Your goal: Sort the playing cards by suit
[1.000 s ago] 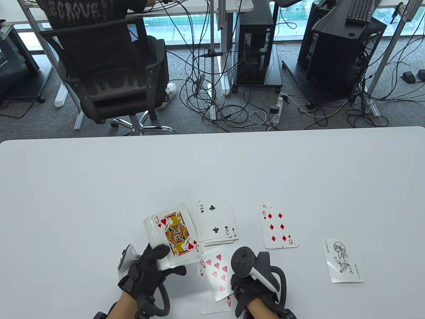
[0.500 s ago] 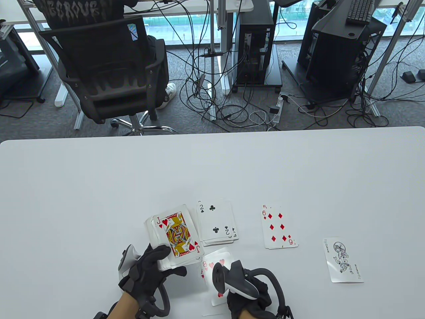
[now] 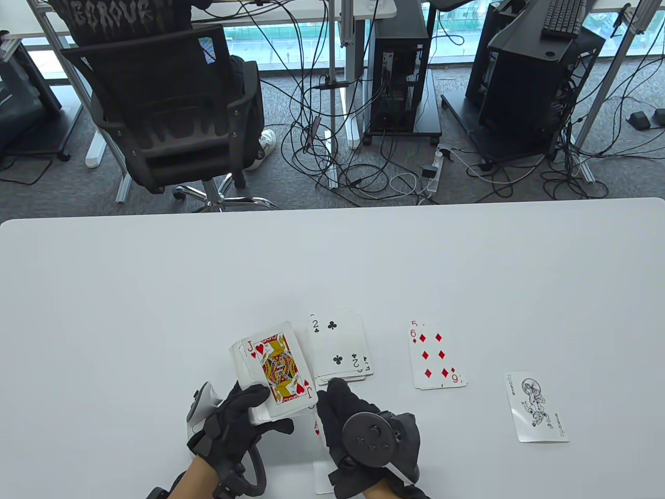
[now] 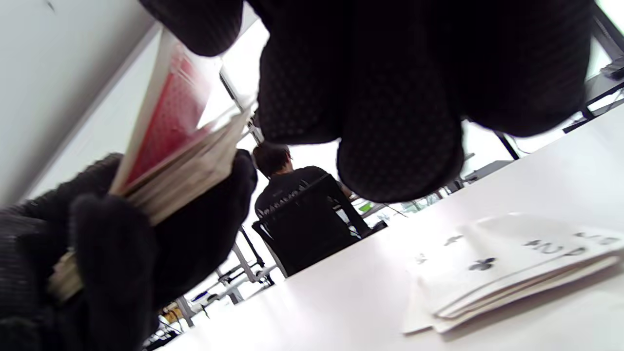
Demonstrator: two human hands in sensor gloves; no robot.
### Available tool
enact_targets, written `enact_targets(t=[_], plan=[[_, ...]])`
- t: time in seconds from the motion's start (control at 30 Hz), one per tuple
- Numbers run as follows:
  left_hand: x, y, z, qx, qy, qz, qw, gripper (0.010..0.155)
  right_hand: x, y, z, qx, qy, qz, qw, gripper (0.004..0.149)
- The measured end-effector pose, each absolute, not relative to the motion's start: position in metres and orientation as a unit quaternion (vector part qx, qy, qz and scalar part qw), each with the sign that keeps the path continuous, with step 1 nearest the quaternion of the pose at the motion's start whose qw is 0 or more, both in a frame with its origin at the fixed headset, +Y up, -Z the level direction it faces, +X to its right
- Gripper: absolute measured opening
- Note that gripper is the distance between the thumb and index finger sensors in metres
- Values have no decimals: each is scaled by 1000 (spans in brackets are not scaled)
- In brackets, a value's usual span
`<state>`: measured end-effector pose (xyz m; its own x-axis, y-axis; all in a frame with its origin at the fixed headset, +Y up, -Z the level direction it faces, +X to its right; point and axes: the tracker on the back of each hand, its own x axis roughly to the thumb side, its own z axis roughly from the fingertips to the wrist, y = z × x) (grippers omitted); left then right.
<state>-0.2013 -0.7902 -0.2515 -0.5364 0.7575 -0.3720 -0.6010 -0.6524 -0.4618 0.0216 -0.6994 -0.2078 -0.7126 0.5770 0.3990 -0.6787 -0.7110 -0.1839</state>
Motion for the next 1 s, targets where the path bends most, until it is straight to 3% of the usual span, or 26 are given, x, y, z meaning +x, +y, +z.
enact_targets(t=[0.23,0.4,0.77,0.9,1.0], plan=[[-199,-790,-251,-283,-145,861,397,54,33,-701,-205,146,-205,905,343,51],[-197,-795,-251,-291,-138,856,405,54,35,-705,-207,159,-188,890,384,53],[-195,-796,-251,-299,-140,844,422,54,19,-714,-204,182,-173,925,287,79],[-194,-796,-250,-303,-144,841,426,54,22,-717,-205,172,-180,921,299,75],[-193,-796,-250,-307,-150,838,426,54,23,-719,-206,167,-188,916,314,62]])
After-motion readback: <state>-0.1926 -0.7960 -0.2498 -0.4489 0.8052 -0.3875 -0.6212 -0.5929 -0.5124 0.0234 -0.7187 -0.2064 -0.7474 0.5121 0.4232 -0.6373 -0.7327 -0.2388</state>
